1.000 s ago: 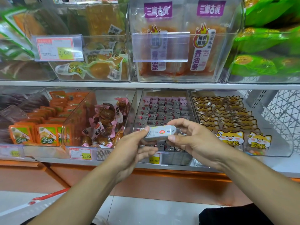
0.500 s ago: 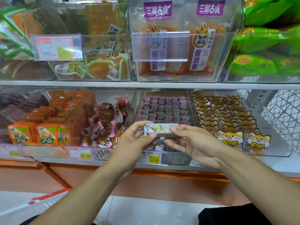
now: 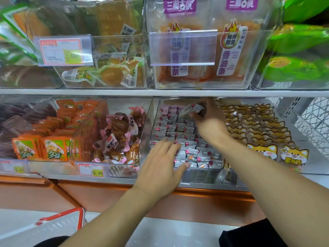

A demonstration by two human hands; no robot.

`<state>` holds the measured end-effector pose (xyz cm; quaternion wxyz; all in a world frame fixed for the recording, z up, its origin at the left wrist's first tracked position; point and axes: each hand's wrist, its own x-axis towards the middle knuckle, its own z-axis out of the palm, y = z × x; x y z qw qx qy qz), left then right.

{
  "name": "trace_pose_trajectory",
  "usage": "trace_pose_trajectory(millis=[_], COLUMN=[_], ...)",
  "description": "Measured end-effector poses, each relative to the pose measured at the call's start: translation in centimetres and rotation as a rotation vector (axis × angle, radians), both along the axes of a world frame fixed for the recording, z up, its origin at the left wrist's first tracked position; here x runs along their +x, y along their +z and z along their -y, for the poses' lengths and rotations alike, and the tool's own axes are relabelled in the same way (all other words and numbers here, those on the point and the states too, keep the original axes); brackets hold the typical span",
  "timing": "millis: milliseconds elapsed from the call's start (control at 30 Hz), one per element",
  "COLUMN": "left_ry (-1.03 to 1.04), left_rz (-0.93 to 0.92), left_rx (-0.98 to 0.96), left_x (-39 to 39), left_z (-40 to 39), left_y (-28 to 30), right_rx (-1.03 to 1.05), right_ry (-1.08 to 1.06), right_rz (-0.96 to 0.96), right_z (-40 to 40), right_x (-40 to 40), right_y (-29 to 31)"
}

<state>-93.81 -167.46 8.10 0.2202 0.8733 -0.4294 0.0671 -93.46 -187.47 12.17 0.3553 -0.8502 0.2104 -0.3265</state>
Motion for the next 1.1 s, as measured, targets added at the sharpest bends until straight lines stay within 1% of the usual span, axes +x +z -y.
trace_pose_trajectory(millis=[133, 267, 333, 433, 667, 800, 867, 900, 1033, 1100], left_ry=[-0.002, -0.008, -0.009, -0.012, -0.020, -0.017, -0.014, -0.012, 0.014, 0.022], left_rz=[0.020, 0.017, 0.013, 0.004, -0.050, -0.046, -0.046, -0.052, -0.103, -0.116], left_rx=[0.070, 0.078, 0.075, 0.077, 0.049, 0.060, 0.056, 0.050, 0.001, -0.017], left_x=[0.4, 0.6, 0.6, 0.6, 0.4, 0.3, 0.2, 0.1, -0.1, -0.2], left_z=[0.3, 0.5, 0.5, 0.4, 0.0, -0.1, 0.0, 0.0, 0.1, 0.1], left_y=[-0.3, -0.3, -0.3, -0.3, -0.5, -0.6, -0.6, -0.6, -0.6, -0.5], right_rx=[-0.038, -0.030, -0.064, -0.103, -0.338, -0.524, -0.530, -0.524, -0.402, -0.384], right_ry=[0.015, 0.066, 0.076, 0.084, 0.054, 0.011, -0.007, -0.015, 0.004, 0.034], right_rz=[-0.149, -0.179, -0.199, -0.297, -0.607, -0.777, -0.780, -0.748, -0.486, -0.457], right_z=[-0.5, -0.8, -0.8, -0.7, -0.8, -1.2, -1.4, -1.4, -2.0, -2.3], right_x=[1.2, 1.6, 1.8, 2.0, 3.2, 3.8, 4.2, 4.3, 4.8, 5.2], right_y=[-0.1, 0.2, 0.5, 0.4, -1.1, -1.6, -1.5, -1.3, -0.8, -0.9])
